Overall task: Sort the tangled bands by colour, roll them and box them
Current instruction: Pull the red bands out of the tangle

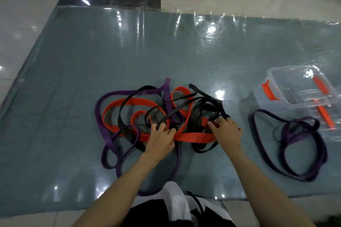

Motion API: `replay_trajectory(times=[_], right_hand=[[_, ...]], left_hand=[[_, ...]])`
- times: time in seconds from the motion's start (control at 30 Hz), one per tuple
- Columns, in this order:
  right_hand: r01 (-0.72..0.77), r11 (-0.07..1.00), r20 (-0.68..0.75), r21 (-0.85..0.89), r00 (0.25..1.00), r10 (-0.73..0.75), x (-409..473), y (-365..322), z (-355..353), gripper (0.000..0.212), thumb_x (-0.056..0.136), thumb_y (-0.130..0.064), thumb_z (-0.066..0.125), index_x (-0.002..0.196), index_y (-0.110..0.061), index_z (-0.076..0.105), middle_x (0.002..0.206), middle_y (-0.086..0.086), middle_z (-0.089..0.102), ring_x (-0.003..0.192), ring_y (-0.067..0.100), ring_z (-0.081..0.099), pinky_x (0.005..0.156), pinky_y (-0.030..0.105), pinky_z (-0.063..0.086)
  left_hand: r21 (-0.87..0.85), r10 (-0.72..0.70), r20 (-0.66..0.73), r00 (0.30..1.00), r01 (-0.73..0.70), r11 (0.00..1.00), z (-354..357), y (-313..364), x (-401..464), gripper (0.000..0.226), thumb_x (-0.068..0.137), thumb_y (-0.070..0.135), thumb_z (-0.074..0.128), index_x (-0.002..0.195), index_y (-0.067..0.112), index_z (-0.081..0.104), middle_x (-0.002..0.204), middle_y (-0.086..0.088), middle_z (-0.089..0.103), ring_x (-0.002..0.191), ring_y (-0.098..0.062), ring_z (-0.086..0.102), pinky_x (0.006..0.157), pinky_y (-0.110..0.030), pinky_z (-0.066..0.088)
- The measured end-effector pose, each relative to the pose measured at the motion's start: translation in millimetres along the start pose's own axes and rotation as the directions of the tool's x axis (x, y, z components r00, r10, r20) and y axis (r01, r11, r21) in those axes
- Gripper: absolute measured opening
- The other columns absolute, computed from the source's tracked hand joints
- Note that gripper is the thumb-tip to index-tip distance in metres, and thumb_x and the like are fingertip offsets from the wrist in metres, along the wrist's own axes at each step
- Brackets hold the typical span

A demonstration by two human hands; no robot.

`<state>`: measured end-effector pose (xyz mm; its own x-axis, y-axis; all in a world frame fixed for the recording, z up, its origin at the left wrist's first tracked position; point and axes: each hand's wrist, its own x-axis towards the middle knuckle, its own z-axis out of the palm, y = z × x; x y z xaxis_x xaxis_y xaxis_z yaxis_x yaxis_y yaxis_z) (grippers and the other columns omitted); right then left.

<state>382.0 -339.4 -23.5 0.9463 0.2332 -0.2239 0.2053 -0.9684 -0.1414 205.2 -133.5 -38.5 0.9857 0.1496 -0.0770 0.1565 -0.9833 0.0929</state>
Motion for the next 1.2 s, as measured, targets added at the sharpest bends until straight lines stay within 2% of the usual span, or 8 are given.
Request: replay_trajectory(times=[0.2,0.4,0.57,0.67,0.77,0.9,1.07,1.2], right_hand=[[-0.077,0.978,-0.003,0.195,0.997,0.079,-2,-1,10,0.040,0.103,-0.054,0.055,0.128,-0.027,0.071,0.154,0.005,0.046,0.145,0.032,0.036,0.115,0.061,0.032],[0.059,0.951,-0.034,0.304,0.998,-0.051,-23,30,24,0.033,0.105,-0.035,0.058,0.138,-0.032,0.064,0.160,0.002,0.045,0.152,0.029,0.031,0.119,0.064,0.028],[0.253,0.947,0.022,0.196,0.965,-0.262,-33,25,18,0.085,0.087,-0.034,0.081,0.160,-0.040,0.036,0.171,0.000,0.026,0.160,0.029,0.016,0.125,0.059,0.023],[0.340,0.921,-0.046,0.192,0.940,-0.338,-33,12,16,0.083,0.088,-0.039,0.082,0.159,-0.037,0.039,0.171,-0.002,0.028,0.161,0.027,0.016,0.126,0.057,0.022],[0.380,0.886,-0.099,0.267,0.925,-0.367,-29,0,13,0.054,0.090,-0.031,0.082,0.140,-0.028,0.060,0.160,-0.005,0.047,0.155,0.024,0.034,0.120,0.050,0.032],[0.363,0.846,-0.079,0.390,0.929,-0.362,-30,-4,3,0.024,0.090,-0.019,0.082,0.107,-0.015,0.067,0.109,0.000,0.077,0.093,0.018,0.071,0.084,0.036,0.057],[0.341,0.751,-0.002,0.566,0.911,-0.412,-51,3,-4,0.022,0.091,-0.008,0.081,0.112,-0.012,0.074,0.103,0.002,0.073,0.097,0.017,0.069,0.094,0.040,0.057],[0.363,0.677,-0.043,0.641,0.897,-0.440,-73,1,-1,0.012,0.093,-0.004,0.078,0.102,-0.011,0.075,0.099,-0.001,0.070,0.094,0.011,0.068,0.089,0.038,0.058]], left_hand=[[-0.304,-0.173,-0.189,0.967,0.110,0.946,-5,-16,-1,0.019,0.089,0.031,0.072,0.106,0.021,0.071,0.090,0.008,0.075,0.101,-0.019,0.063,0.095,-0.045,0.038],[-0.764,-0.441,-0.145,0.886,0.183,0.619,-37,-35,-3,0.013,0.090,0.030,0.075,0.099,0.035,0.067,0.078,0.018,0.068,0.080,-0.004,0.064,0.085,-0.033,0.049],[-0.918,-0.430,-0.057,0.901,0.123,0.378,-69,-42,-6,0.020,0.084,0.026,0.074,0.095,0.041,0.068,0.091,0.012,0.074,0.082,-0.009,0.070,0.075,-0.015,0.052],[-0.933,-0.366,-0.036,0.930,0.100,0.346,-84,-49,-10,0.015,0.084,0.024,0.073,0.097,0.032,0.069,0.093,0.001,0.075,0.090,-0.020,0.072,0.083,-0.030,0.059],[-0.937,-0.294,-0.027,0.956,0.078,0.340,-94,-54,-17,0.016,0.083,0.018,0.072,0.099,0.017,0.070,0.096,-0.005,0.075,0.095,-0.028,0.071,0.090,-0.042,0.057],[-0.930,-0.285,0.032,0.958,0.133,0.343,-105,-62,-28,0.019,0.082,0.019,0.073,0.101,0.017,0.069,0.099,-0.003,0.075,0.099,-0.027,0.071,0.095,-0.043,0.056],[-0.611,-0.333,0.307,0.892,0.453,0.649,-93,-74,-34,0.041,0.086,0.035,0.074,0.124,0.030,0.061,0.116,0.001,0.077,0.103,-0.024,0.074,0.101,-0.052,0.054],[-0.458,-0.396,0.149,0.906,0.418,0.785,-78,-53,-33,0.129,0.083,0.045,0.084,0.164,0.041,-0.017,0.172,-0.012,0.019,0.158,-0.038,0.023,0.124,-0.062,0.024]])
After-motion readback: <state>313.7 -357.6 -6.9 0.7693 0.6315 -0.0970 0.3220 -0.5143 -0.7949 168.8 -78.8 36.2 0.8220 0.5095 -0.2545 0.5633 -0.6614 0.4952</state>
